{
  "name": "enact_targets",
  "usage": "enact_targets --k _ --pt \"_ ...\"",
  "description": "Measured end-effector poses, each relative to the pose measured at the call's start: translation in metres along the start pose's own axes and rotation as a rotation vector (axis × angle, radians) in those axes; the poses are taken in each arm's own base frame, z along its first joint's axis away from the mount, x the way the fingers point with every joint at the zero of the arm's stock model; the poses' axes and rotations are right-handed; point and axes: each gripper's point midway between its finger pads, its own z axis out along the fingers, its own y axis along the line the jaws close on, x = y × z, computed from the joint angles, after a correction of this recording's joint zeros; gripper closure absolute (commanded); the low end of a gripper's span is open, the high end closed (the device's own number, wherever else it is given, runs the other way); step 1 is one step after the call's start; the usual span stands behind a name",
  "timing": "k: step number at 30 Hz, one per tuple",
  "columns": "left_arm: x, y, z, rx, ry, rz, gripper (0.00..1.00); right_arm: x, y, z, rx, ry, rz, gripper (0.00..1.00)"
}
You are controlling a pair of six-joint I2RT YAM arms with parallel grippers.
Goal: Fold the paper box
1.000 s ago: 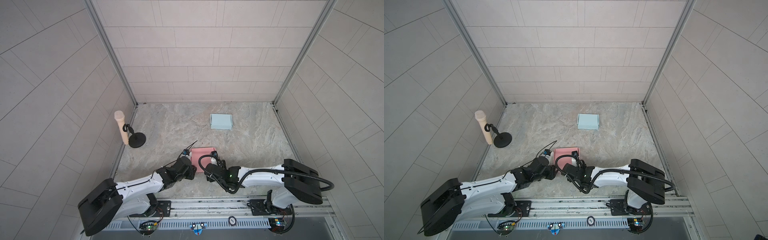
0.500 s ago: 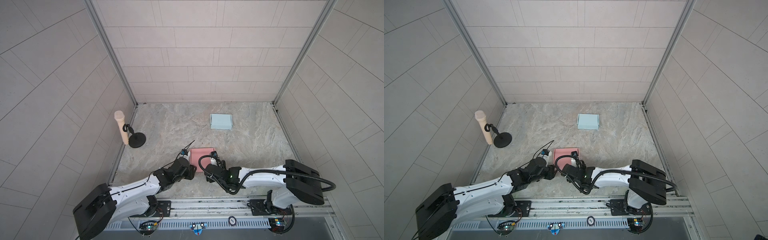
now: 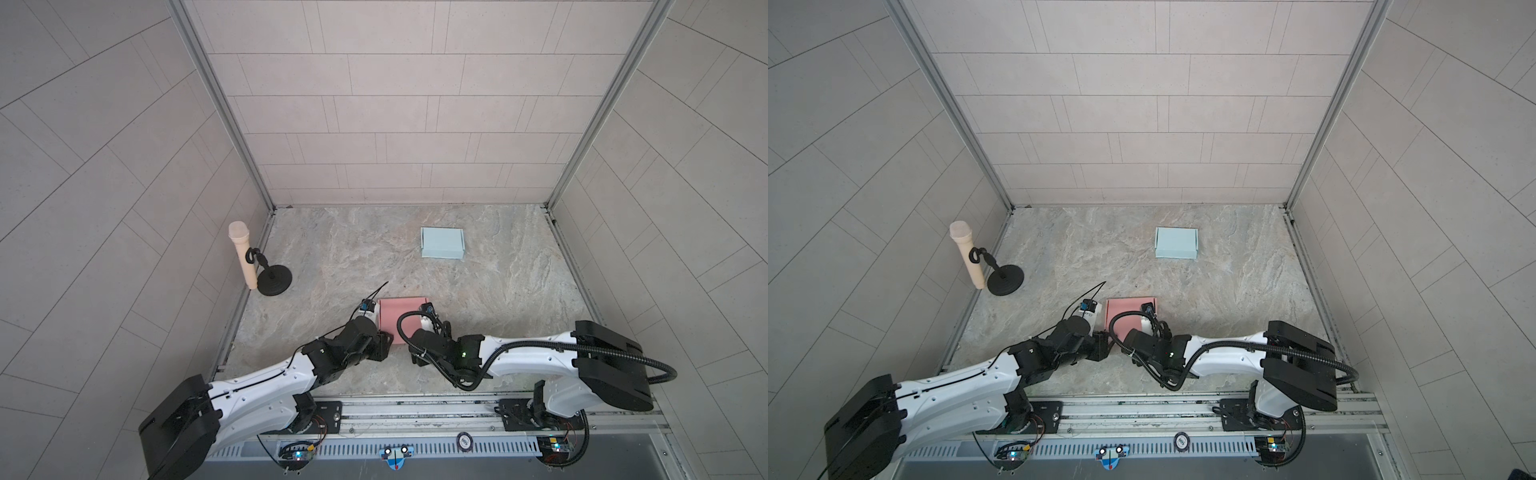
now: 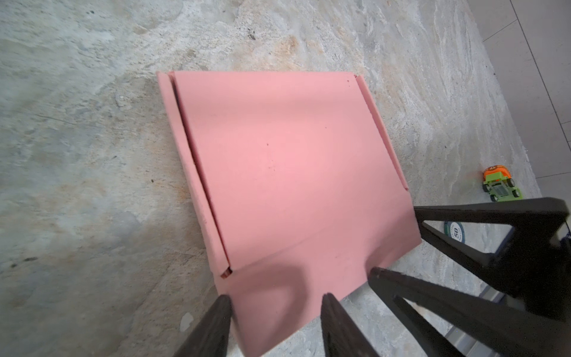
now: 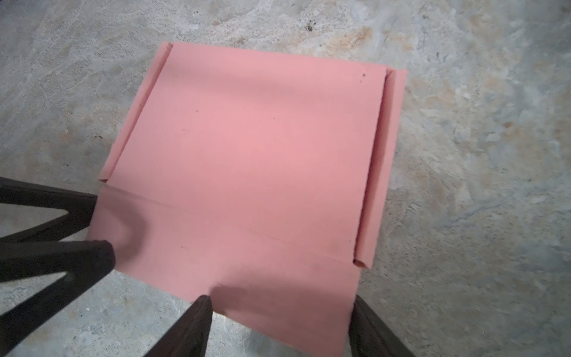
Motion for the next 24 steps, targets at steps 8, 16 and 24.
enact_targets --k 8,16,24 --pt "0.005 0.006 0.008 -0.028 0.021 -0.003 0.52 0.001 -0.001 0.004 0.013 0.002 -0.005 0.29" --pt "0.009 0.011 0.016 -0.057 0.03 0.008 0.56 0.005 -0.004 0.011 0.033 0.01 -0.01 0.3" --pt "0.008 0.01 0.019 -0.047 0.017 0.01 0.57 0.005 -0.007 0.011 0.041 0.008 -0.009 0.3"
